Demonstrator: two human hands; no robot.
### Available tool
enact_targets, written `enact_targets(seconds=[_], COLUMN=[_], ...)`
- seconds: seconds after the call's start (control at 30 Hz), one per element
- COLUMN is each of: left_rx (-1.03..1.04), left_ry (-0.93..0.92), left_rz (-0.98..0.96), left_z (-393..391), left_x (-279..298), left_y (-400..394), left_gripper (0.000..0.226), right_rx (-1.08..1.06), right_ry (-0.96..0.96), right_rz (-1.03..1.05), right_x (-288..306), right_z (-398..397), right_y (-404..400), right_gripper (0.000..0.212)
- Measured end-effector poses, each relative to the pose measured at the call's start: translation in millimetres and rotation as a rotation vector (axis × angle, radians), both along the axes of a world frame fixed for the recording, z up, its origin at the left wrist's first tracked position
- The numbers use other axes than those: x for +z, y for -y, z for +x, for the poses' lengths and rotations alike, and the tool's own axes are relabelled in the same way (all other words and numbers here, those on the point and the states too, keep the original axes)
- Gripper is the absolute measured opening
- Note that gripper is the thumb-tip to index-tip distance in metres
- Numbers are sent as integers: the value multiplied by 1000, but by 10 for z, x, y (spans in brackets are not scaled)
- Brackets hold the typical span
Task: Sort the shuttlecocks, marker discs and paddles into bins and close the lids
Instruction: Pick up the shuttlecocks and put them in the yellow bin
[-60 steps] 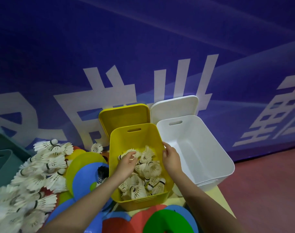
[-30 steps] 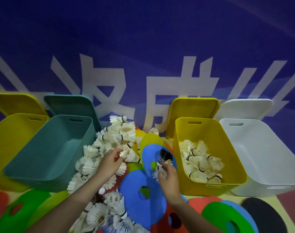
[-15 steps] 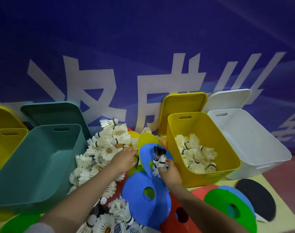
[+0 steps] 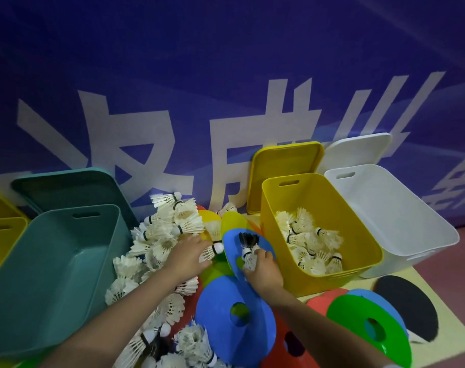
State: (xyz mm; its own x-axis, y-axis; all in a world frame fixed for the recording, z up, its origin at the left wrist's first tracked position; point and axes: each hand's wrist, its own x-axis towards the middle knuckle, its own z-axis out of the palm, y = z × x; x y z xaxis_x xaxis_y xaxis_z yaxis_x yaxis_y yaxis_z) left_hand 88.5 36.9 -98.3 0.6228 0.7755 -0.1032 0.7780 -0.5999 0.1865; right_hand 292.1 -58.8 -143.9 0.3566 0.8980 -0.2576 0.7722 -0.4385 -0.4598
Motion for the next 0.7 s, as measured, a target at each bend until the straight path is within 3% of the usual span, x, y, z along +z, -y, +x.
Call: enact_targets(seconds=[0.13, 0.3, 0.43, 0.7], left_rx=[260, 498, 550, 503], left_ry=[438, 764, 883, 981], left_rz=[-149, -209, -235, -322], left_z=[-75, -79, 28, 730], left_x=[134, 409, 553, 695], left_y=[141, 344, 433, 501], left_gripper=[53, 49, 45, 40], right_rx=[36, -6, 14, -38], right_ry=[-39, -223, -426, -425], right_rz=[-44, 129, 331, 575], right_x=[58, 283, 562, 960], right_z=[29, 52, 176, 766], right_y=[-54, -43, -15, 21], right_gripper=[58, 48, 42, 28])
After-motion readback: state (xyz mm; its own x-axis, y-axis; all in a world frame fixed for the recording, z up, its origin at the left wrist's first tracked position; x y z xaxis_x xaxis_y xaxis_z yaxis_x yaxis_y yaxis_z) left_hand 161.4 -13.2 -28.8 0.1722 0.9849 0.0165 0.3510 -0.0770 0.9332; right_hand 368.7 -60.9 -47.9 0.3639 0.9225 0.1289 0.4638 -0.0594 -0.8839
